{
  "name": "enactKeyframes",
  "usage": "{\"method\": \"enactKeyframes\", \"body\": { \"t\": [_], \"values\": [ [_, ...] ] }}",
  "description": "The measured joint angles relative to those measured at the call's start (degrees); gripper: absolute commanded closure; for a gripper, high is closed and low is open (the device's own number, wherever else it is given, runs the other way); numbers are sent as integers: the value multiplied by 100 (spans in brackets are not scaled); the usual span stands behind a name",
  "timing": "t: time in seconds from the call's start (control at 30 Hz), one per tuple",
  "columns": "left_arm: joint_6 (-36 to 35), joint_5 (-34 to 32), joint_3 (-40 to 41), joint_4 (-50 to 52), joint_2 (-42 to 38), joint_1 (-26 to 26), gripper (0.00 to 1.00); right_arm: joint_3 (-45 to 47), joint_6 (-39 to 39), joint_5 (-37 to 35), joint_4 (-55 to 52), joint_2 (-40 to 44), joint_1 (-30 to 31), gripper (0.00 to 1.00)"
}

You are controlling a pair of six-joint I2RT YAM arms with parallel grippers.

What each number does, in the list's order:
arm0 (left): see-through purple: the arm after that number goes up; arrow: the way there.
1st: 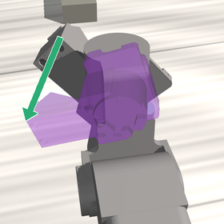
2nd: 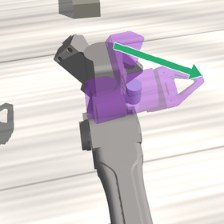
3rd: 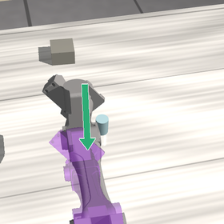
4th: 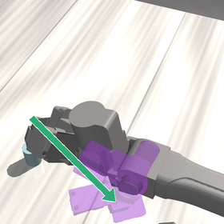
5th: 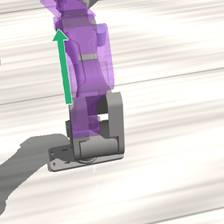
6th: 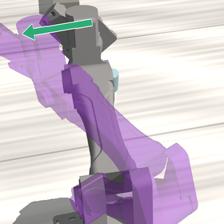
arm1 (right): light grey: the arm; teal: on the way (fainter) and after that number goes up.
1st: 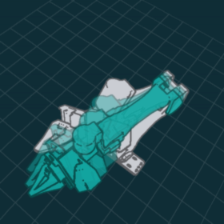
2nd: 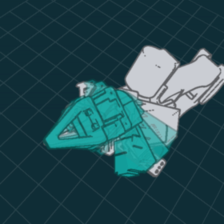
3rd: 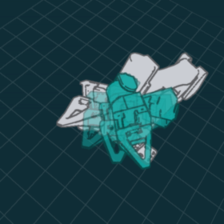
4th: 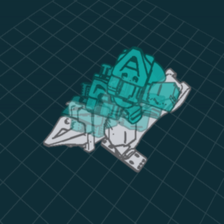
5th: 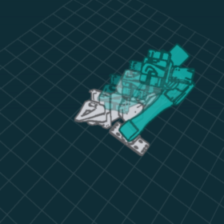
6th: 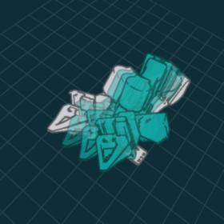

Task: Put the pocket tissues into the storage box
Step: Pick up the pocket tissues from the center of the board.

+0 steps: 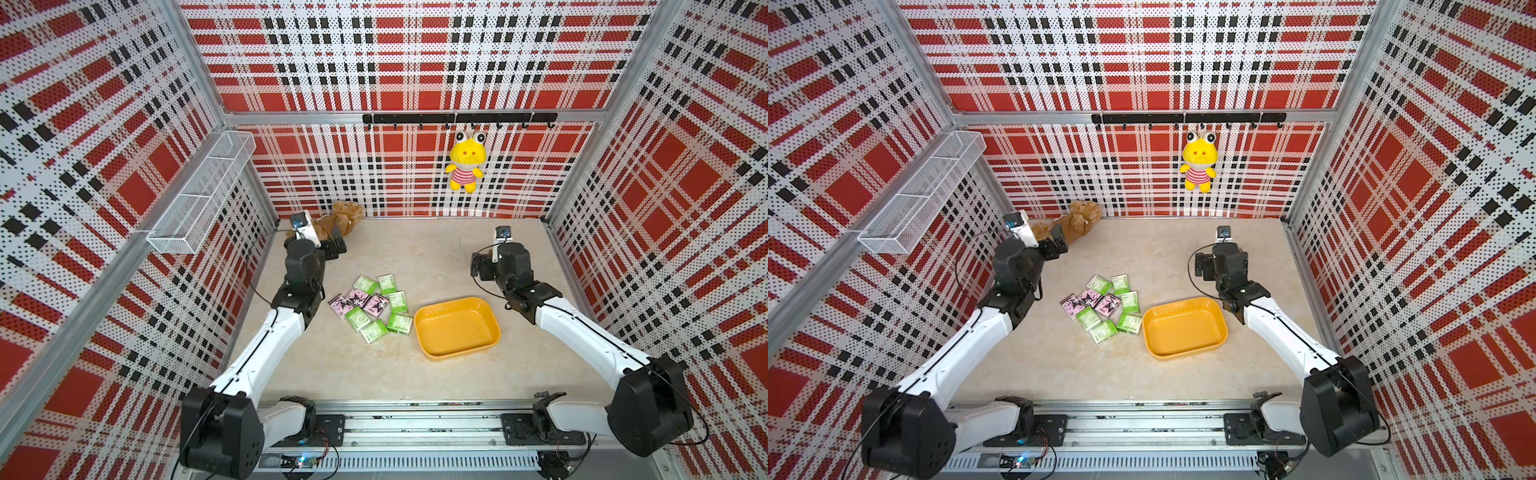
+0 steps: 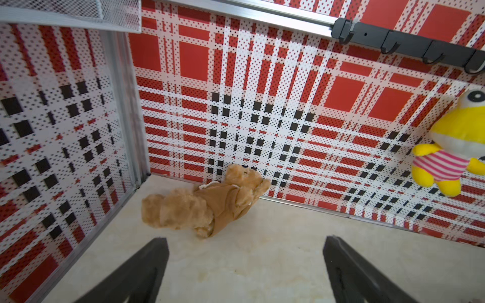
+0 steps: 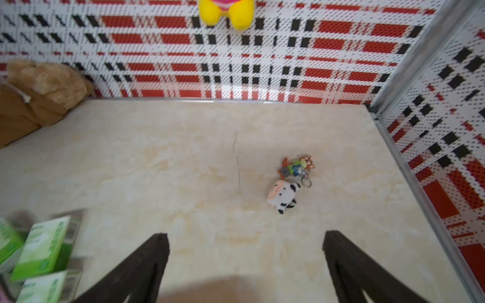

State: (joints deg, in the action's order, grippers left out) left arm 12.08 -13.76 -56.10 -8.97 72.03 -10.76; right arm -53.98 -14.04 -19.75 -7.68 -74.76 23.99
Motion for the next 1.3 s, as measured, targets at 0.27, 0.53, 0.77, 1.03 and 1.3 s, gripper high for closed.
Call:
{"method": "enactKeyframes", "body": {
  "t": [0.27,0.53,0.77,1.03,1.3],
  "values": [
    [426,227,-2452,2549,2131,-1025,1,-273,-442,-175,-903,-2,632,0],
    [1349,881,-2900,3565,3174,-1150,1,-533,-708,-264,-1209,-4,852,0],
    [2111,1226,-3506,3797,4006,-1434,1,-525,-798,-260,-1272,-4,852,0],
    [2586,1255,-3779,4085,4511,-1768,1,-295,-841,-212,-1274,-4,852,0],
    [2750,699,-3775,4496,4590,-1768,1,-133,-841,-195,-1325,-4,852,0]
  ]
}}
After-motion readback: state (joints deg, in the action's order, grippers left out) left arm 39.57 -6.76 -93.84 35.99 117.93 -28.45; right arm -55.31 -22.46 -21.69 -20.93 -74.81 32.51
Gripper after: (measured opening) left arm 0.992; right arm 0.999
